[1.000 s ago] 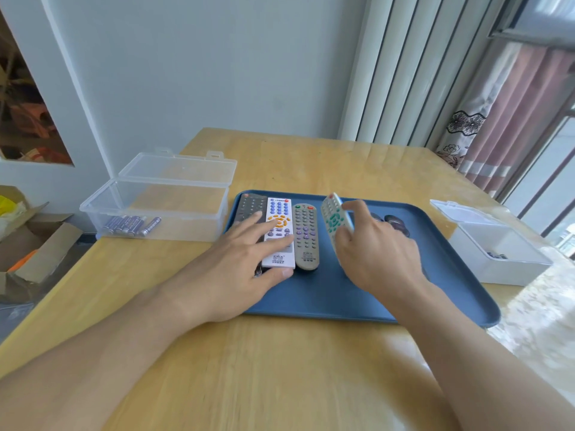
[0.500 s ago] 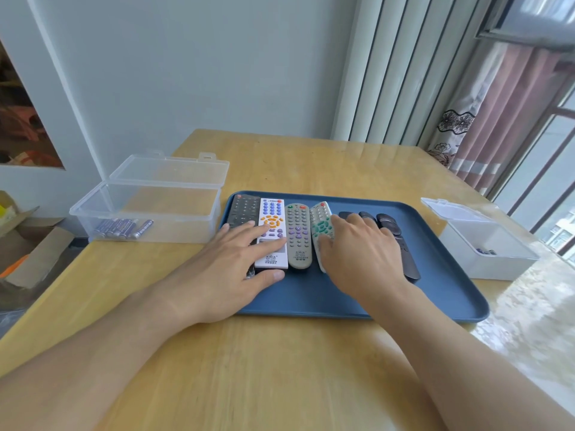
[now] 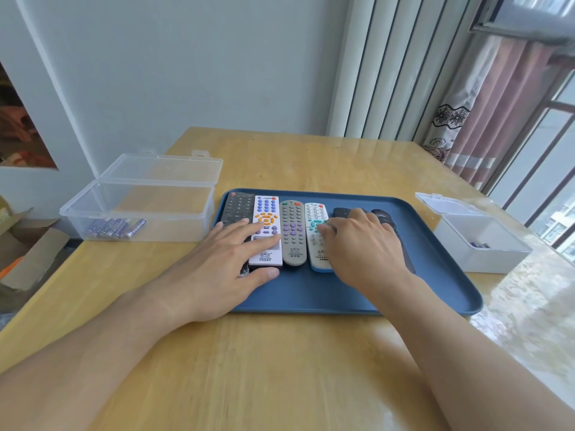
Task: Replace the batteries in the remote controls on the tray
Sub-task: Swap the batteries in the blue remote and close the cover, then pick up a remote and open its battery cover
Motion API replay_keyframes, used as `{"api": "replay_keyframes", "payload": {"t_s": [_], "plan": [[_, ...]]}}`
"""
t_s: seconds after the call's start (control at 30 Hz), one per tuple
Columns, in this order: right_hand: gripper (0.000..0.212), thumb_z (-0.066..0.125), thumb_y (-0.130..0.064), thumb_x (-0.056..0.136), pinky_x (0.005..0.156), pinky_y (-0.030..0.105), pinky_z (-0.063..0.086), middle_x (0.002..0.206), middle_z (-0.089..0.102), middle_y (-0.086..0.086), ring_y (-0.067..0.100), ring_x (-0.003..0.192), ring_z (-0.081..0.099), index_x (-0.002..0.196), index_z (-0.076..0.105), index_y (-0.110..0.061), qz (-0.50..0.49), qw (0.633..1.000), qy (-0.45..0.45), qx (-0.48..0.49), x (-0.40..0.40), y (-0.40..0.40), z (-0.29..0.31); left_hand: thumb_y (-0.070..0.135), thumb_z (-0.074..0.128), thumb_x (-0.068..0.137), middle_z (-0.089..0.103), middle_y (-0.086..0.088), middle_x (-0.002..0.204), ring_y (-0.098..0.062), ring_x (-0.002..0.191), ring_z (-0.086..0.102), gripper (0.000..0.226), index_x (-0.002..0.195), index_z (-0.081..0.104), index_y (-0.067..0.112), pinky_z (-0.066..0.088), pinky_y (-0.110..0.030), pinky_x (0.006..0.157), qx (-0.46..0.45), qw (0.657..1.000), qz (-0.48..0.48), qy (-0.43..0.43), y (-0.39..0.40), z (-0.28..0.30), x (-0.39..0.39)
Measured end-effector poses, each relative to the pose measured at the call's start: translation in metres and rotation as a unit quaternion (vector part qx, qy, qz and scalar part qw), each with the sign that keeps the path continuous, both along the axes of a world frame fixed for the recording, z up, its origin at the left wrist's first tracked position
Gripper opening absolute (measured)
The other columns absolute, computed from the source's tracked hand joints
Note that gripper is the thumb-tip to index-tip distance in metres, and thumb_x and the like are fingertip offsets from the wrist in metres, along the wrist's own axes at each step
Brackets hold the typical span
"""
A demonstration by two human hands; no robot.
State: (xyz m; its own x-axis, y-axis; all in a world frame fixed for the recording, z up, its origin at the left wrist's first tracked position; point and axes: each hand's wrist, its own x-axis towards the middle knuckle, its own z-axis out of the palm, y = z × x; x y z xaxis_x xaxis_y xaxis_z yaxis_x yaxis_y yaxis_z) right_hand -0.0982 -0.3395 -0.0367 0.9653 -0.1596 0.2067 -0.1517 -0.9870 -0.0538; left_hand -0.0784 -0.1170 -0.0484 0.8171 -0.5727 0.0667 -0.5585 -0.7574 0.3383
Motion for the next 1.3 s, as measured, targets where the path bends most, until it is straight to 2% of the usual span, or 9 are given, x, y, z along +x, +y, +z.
{"api": "replay_keyframes", "payload": {"t_s": [0.13, 0.27, 0.37, 0.43, 0.57, 0.77, 0.97, 1.07, 1.3], "plan": [[0.028, 0.039, -0.029, 0.102, 0.084, 0.038, 0.030, 0.115, 0.055, 0.003, 0.029, 0.110, 0.047, 0.121, 0.059, -0.023, -0.015, 0.998, -0.018, -0.050, -0.002, -0.011, 0.006, 0.061, 0.039, 0.098, 0.012, 0.020, 0.166, 0.001, 0.153, -0.002, 0.059, 0.154, 0.025, 0.048, -0.006, -0.022, 0.122, 0.000, 1.000, -0.002, -0.002, 0.000, -0.001, 0.000], [0.041, 0.041, -0.053, 0.100, 0.101, 0.040, 0.029, 0.124, 0.059, -0.001, 0.027, 0.121, 0.043, 0.121, 0.063, -0.026, -0.030, 0.994, 0.037, -0.099, -0.005, -0.020, 0.012, 0.060, 0.040, 0.099, 0.011, 0.021, 0.166, 0.002, 0.152, -0.002, 0.059, 0.154, 0.025, 0.047, -0.007, -0.020, 0.120, 0.000, 1.000, 0.001, -0.003, 0.000, -0.001, 0.001], [0.043, 0.041, -0.054, 0.098, 0.118, 0.044, 0.015, 0.130, 0.059, -0.001, 0.027, 0.130, 0.041, 0.121, 0.065, -0.027, -0.034, 0.993, 0.058, -0.094, -0.004, -0.019, 0.010, 0.060, 0.042, 0.099, 0.011, 0.021, 0.166, 0.003, 0.152, -0.002, 0.060, 0.154, 0.025, 0.047, -0.007, -0.020, 0.120, -0.003, 1.000, 0.000, 0.000, 0.001, -0.001, 0.001], [0.043, 0.042, -0.051, 0.096, 0.121, 0.046, 0.008, 0.132, 0.058, 0.000, 0.028, 0.132, 0.040, 0.125, 0.064, -0.027, -0.037, 0.994, 0.065, -0.085, -0.003, -0.019, 0.009, 0.060, 0.042, 0.098, 0.012, 0.021, 0.166, 0.003, 0.152, -0.002, 0.060, 0.154, 0.026, 0.047, -0.007, -0.019, 0.120, -0.003, 1.000, -0.002, -0.002, 0.002, -0.002, 0.001], [0.036, 0.048, -0.049, 0.091, 0.116, 0.042, 0.017, 0.120, 0.061, 0.000, 0.027, 0.120, 0.045, 0.114, 0.065, -0.027, -0.038, 0.995, 0.059, -0.077, -0.002, -0.024, 0.009, 0.059, 0.043, 0.098, 0.012, 0.021, 0.166, 0.004, 0.151, -0.002, 0.060, 0.155, 0.027, 0.046, -0.008, -0.017, 0.117, -0.003, 1.000, -0.002, 0.001, 0.001, -0.001, 0.000], [0.048, 0.047, -0.045, 0.092, 0.110, 0.037, 0.025, 0.119, 0.061, 0.004, 0.029, 0.119, 0.046, 0.135, 0.052, -0.025, -0.029, 0.997, 0.042, -0.053, -0.001, -0.021, 0.008, 0.060, 0.041, 0.098, 0.010, 0.022, 0.166, 0.004, 0.152, -0.004, 0.060, 0.154, 0.025, 0.049, -0.008, -0.020, 0.120, 0.001, 1.000, -0.004, 0.003, 0.001, -0.001, 0.000], [0.049, 0.044, -0.044, 0.094, 0.114, 0.039, 0.022, 0.112, 0.063, 0.005, 0.030, 0.119, 0.046, 0.138, 0.050, -0.024, -0.025, 0.997, 0.047, -0.047, 0.002, -0.020, 0.005, 0.065, 0.041, 0.096, 0.009, 0.024, 0.165, 0.004, 0.152, -0.005, 0.058, 0.151, 0.025, 0.056, -0.005, -0.024, 0.124, 0.004, 1.000, -0.008, -0.004, 0.001, 0.000, 0.000], [0.053, 0.045, -0.043, 0.093, 0.121, 0.042, 0.015, 0.115, 0.064, 0.007, 0.032, 0.123, 0.045, 0.141, 0.046, -0.021, -0.032, 0.998, 0.049, -0.038, 0.003, -0.021, 0.004, 0.080, 0.026, 0.088, 0.011, 0.025, 0.165, 0.005, 0.152, -0.007, 0.065, 0.150, 0.022, 0.060, -0.005, -0.031, 0.126, 0.005, 0.998, -0.029, -0.050, 0.000, -0.002, -0.001], [0.064, 0.052, -0.044, 0.088, 0.123, 0.045, 0.009, 0.115, 0.064, 0.008, 0.034, 0.126, 0.046, 0.145, 0.038, -0.019, -0.029, 0.999, 0.024, -0.003, 0.009, -0.024, 0.001, 0.078, 0.024, 0.091, 0.005, 0.020, 0.168, 0.001, 0.152, -0.017, 0.069, 0.154, 0.027, 0.051, -0.011, -0.037, 0.125, 0.030, 0.989, -0.083, -0.116, -0.020, 0.000, -0.016]]}}
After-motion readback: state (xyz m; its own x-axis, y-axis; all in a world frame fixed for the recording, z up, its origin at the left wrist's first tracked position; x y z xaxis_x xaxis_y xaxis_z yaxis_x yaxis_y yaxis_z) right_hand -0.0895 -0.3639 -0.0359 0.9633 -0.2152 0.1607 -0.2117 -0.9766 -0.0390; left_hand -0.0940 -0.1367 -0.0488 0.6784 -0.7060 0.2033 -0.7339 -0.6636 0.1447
